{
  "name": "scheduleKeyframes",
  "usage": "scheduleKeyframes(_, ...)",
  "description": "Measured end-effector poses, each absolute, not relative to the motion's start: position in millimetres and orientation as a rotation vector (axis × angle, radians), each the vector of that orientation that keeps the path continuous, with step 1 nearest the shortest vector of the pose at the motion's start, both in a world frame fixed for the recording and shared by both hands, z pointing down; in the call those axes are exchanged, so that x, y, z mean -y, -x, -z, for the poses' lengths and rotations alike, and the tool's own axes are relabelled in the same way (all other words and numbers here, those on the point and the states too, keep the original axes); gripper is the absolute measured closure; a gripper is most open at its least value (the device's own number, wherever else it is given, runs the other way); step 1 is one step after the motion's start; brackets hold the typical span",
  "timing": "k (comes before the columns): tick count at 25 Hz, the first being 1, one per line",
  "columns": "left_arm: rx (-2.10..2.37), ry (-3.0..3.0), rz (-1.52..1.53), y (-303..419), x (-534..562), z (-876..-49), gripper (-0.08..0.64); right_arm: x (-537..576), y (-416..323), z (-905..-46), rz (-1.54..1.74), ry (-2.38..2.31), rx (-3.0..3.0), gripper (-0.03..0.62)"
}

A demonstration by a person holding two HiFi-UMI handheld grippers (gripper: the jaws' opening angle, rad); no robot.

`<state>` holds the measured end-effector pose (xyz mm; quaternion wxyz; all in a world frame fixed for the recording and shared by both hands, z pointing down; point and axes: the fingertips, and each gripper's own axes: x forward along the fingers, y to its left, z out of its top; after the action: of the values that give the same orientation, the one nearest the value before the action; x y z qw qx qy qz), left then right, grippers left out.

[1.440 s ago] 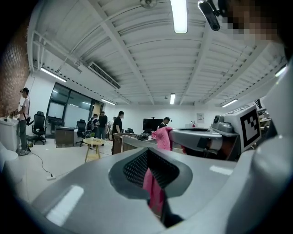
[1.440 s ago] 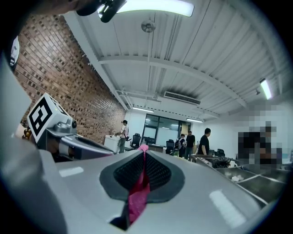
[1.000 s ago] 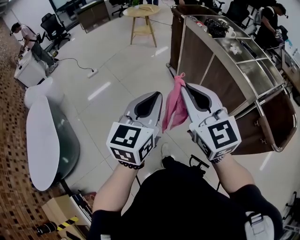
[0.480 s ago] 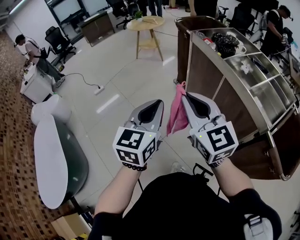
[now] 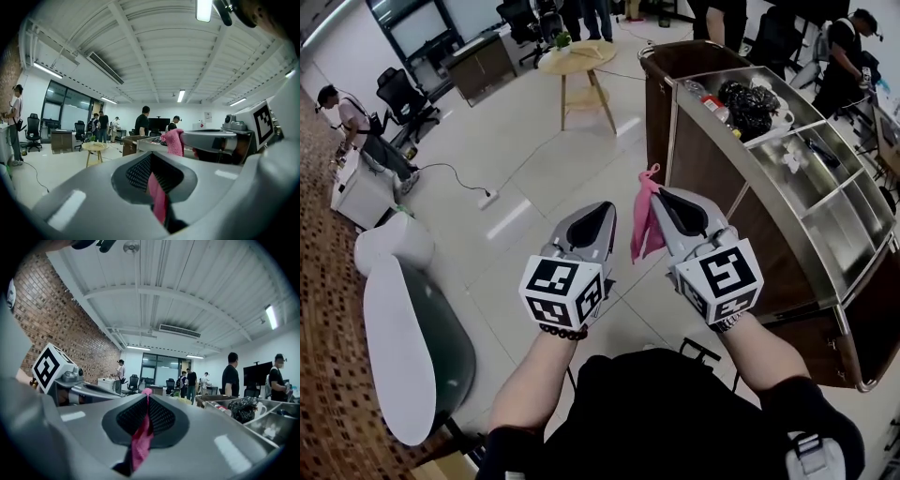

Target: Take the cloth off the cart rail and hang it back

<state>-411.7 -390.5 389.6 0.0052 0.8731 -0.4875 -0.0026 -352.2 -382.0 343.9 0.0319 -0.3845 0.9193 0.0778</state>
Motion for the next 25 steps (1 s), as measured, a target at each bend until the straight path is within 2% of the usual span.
scheduleKeyframes(10,1.379,-2.790,0.002,432,474,-407,0.557,461,370,-361,-0.197,1.342,-2.781,0.584)
scheduleKeyframes(25,1.110,-2.901,0.013,532,572,-379,0.557,561,477,-340,-0.171,1.614,-2.681,0.584)
